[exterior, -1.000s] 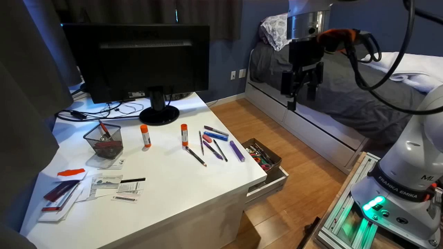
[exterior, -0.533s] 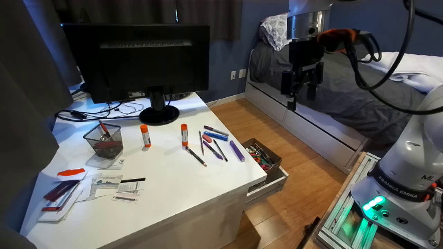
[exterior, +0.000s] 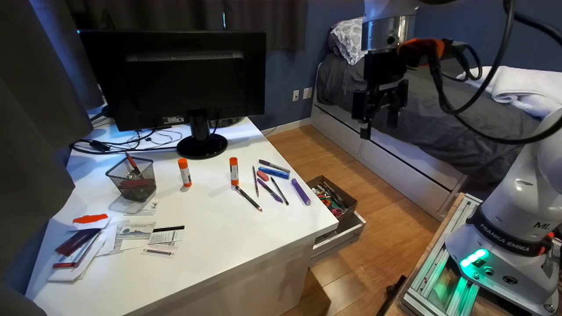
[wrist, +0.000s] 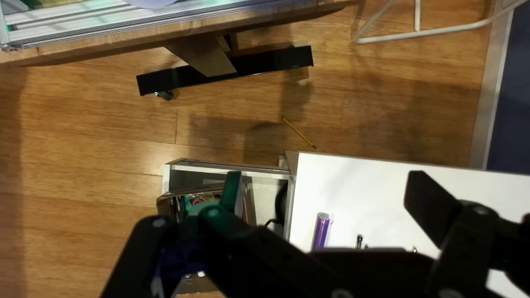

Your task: Pick up the second pencil from the left on the table and put it in the cardboard box

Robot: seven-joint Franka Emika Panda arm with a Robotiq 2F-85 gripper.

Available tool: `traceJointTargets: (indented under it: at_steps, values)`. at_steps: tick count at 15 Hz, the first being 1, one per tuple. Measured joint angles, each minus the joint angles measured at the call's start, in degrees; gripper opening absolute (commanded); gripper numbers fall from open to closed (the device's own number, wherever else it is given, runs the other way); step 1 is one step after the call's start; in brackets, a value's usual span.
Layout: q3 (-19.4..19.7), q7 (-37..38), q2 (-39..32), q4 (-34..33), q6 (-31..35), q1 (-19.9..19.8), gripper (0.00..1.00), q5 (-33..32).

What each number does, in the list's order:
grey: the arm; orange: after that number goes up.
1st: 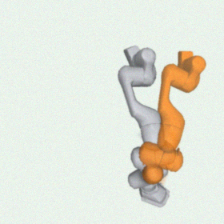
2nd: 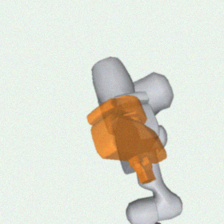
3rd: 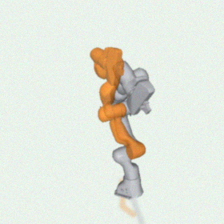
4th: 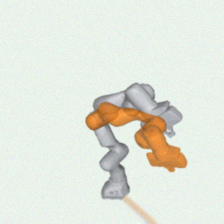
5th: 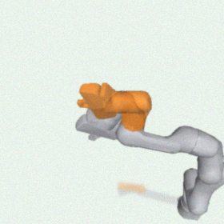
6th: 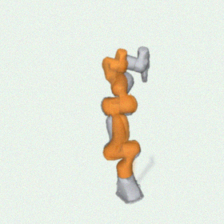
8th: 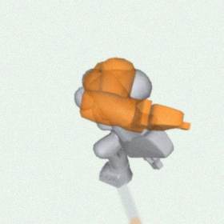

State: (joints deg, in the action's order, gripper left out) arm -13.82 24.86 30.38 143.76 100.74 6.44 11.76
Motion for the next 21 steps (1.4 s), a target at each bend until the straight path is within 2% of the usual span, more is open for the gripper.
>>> traceJointTargets:
  at_steps: [5, 11, 21]
  values:
    - [-0.1, 7.8, -6.7, -1.3, 8.2, -1.9, 1.00, 0.0]
    - [-1.0, 15.4, -17.2, -5.3, 16.7, -1.7, 1.00, -0.2]
    - [-0.5, 26.4, -36.4, -11.8, 30.0, 2.0, 1.00, -3.3]
